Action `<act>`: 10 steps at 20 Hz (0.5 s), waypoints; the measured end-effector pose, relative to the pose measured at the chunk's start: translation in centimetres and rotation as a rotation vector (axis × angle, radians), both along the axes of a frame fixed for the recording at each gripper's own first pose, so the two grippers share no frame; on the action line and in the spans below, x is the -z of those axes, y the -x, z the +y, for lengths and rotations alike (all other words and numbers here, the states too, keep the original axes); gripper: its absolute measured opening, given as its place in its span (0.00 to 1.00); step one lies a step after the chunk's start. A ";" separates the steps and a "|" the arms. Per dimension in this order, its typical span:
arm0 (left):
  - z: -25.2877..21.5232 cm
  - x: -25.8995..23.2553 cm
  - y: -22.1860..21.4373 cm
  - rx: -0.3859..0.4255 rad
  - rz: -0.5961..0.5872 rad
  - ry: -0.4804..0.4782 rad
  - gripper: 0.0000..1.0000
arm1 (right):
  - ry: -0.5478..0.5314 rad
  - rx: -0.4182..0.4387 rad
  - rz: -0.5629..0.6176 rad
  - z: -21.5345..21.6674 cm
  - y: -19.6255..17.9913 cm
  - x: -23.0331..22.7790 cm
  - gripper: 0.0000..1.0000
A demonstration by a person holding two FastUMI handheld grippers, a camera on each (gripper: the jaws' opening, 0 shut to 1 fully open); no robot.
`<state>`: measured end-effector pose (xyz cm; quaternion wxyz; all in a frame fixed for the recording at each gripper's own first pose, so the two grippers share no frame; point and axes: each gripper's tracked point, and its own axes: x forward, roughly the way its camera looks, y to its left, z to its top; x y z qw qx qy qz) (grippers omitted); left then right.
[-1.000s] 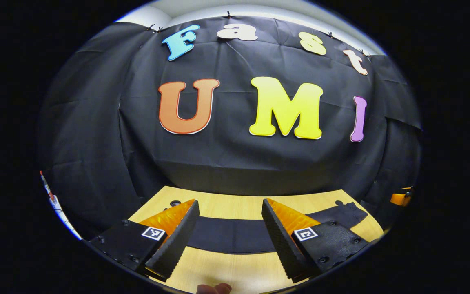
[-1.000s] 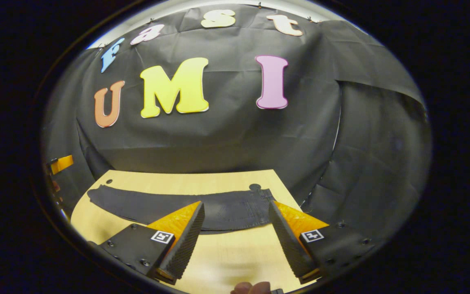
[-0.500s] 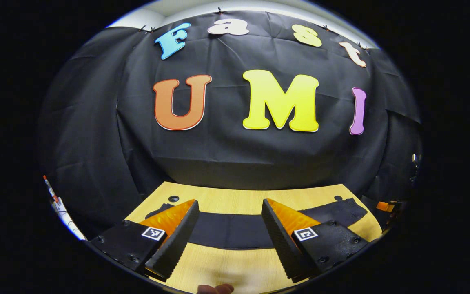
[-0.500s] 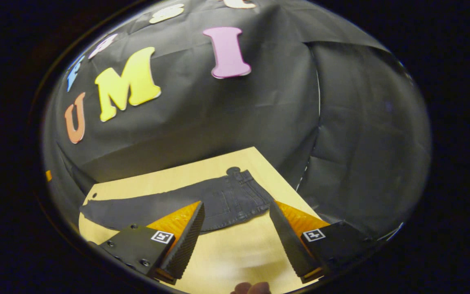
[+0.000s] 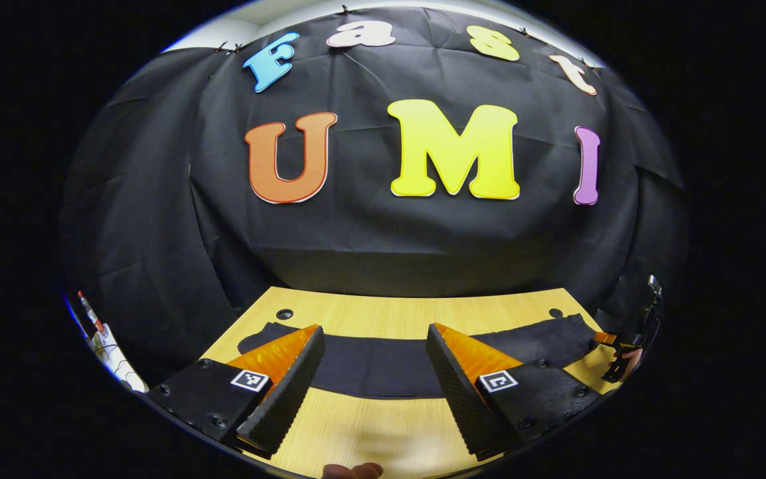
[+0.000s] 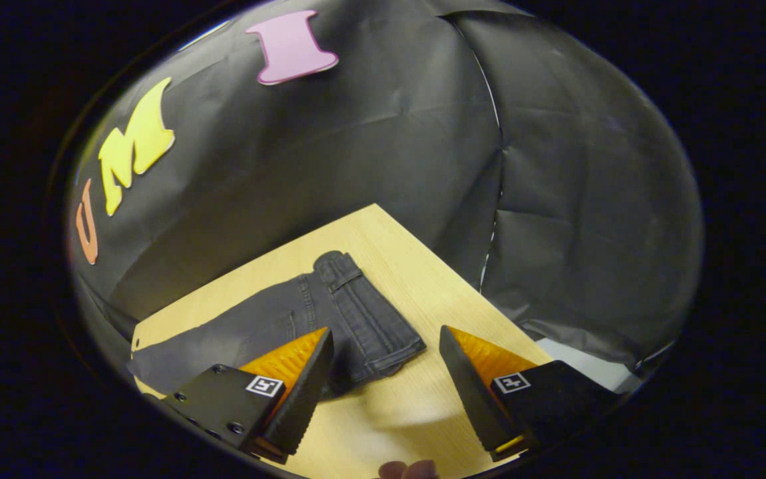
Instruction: Grasp the waist and the cuffs of the jeans and fold them to make the two legs overlap; first hold the waist and fold one-third of the jeans toward the cuffs, then hold the cuffs and fold the remaining one-third in the same direction to finish folding.
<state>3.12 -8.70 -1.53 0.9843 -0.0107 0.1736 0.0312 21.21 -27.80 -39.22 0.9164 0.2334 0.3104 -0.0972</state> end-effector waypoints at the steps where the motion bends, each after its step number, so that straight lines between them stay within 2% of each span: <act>1: -0.2 -0.1 -0.1 0.003 0.003 -0.006 0.99 | 0.015 -0.003 0.010 -0.3 -0.1 0.6 0.98; 5: -0.4 0.2 -0.8 0.006 0.017 -0.012 0.99 | -0.019 -0.007 0.008 0.2 -1.1 1.5 0.98; 7: -0.5 0.8 -0.9 0.004 0.029 0.007 0.99 | -0.051 -0.010 0.008 0.4 -1.0 1.7 0.91; 8: -0.6 1.0 -0.9 0.003 0.039 0.018 0.99 | -0.051 -0.026 0.014 0.4 -1.3 1.9 0.98; 9: -0.6 1.2 -0.8 -0.001 0.047 0.025 0.99 | -0.060 -0.043 0.015 0.7 -1.0 1.9 0.96; 10: -0.4 1.4 -0.7 -0.005 0.054 0.032 0.99 | -0.055 -0.046 0.019 0.7 -1.0 1.8 0.89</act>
